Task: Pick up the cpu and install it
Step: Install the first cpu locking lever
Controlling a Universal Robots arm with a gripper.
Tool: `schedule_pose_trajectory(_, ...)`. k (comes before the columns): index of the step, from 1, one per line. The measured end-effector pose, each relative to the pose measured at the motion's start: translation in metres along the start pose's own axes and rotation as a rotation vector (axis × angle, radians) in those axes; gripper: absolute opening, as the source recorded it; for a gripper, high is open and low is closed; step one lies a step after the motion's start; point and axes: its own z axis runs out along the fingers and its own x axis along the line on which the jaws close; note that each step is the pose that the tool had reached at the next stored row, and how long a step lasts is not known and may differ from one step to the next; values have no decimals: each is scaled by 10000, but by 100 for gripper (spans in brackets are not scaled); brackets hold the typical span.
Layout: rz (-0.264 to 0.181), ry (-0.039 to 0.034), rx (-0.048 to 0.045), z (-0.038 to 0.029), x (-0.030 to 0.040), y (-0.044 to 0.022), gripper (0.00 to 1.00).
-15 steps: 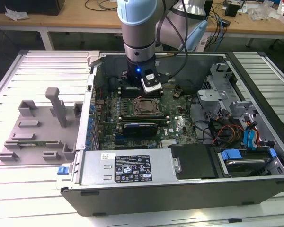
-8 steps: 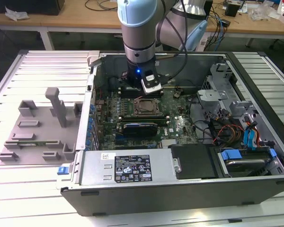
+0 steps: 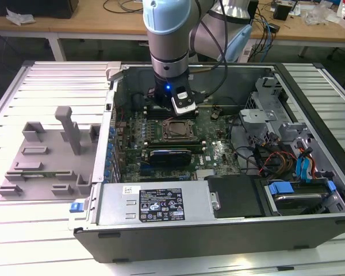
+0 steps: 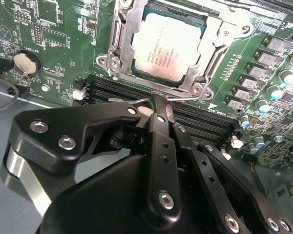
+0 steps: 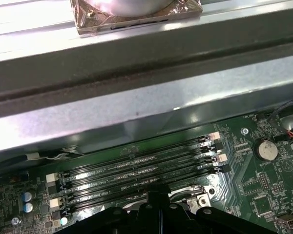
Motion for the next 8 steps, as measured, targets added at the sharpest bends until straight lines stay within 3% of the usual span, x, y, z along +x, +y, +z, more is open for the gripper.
schedule_pose_trajectory(8, 96, -22, 7, 23, -54, 10, 11)
